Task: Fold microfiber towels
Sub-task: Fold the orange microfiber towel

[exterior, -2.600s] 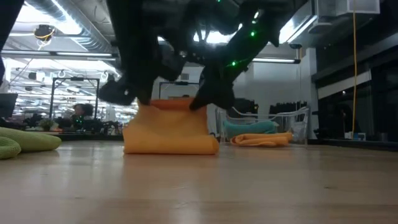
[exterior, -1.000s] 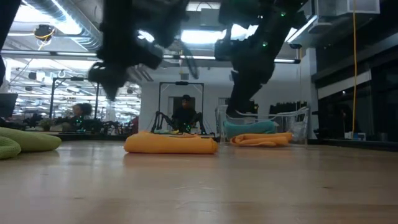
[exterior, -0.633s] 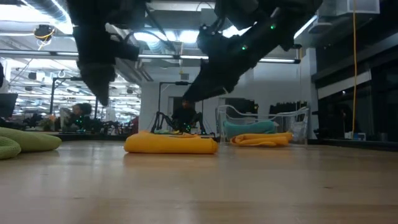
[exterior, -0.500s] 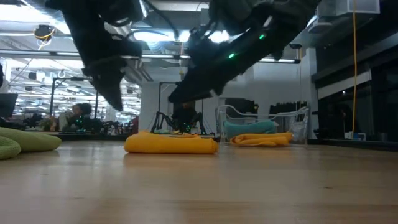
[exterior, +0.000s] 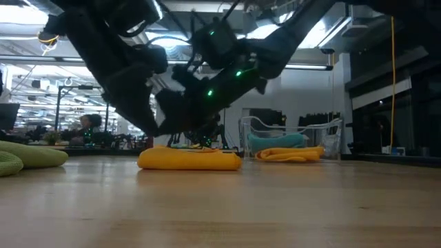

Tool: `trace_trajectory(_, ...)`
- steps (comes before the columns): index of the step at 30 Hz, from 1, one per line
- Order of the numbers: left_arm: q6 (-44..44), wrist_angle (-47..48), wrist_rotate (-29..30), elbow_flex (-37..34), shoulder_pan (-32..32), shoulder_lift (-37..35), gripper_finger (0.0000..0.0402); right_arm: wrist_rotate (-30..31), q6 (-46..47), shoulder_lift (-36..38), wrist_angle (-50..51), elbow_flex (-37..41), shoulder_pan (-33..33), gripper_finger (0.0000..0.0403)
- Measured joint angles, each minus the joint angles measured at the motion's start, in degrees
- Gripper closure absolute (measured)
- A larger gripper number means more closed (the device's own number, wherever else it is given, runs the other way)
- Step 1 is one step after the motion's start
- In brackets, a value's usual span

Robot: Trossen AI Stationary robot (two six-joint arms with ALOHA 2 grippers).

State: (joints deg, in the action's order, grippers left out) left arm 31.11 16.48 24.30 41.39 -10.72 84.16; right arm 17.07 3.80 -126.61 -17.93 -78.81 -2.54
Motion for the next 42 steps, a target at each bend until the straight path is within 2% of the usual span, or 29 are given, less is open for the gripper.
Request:
trace_trajectory(6,0.3,1.0,0.6,0.0,-0.2,0.1,0.0223,1.3,-2.7,-2.8,2.4,-4.1,-1.8,0.0256)
trace_trajectory(16,0.3,0.9,0.7,0.0,-0.2,0.8,0.0223,1.4,-2.6,-2.9,7.5,-4.2,-5.7,0.0256)
trace_trajectory(25,0.2,1.5,0.7,0.0,-0.2,0.8,0.0223,1.0,-2.7,-0.9,7.0,-4.2,-6.7,0.0256)
trace_trajectory(27,0.2,2.0,0.7,0.0,-0.2,0.8,0.0223,-3.3,-2.7,-0.7,7.1,-4.3,-6.6,0.0256)
trace_trajectory(30,0.2,2.1,0.8,0.0,-0.2,0.8,0.0223,-16.1,-2.9,-1.3,6.8,-4.3,-6.5,0.0256)
trace_trajectory(32,0.2,2.1,1.3,0.0,-0.2,0.8,0.0223,-18.2,-2.7,-2.4,7.5,-4.3,-6.3,0.0256)
trace_trajectory(34,0.2,2.1,1.7,0.0,-0.2,0.8,0.0223,-14.5,-2.8,-3.8,7.8,-4.3,-6.3,0.0256)
trace_trajectory(38,0.2,2.1,2.0,0.0,-0.2,0.8,0.0223,-3.2,-2.5,-5.0,7.8,-4.2,-6.5,0.0256)
trace_trajectory(42,0.2,2.0,2.0,0.0,-0.2,0.8,0.0223,-0.3,-2.6,-4.8,8.3,-4.2,-6.3,0.0256)
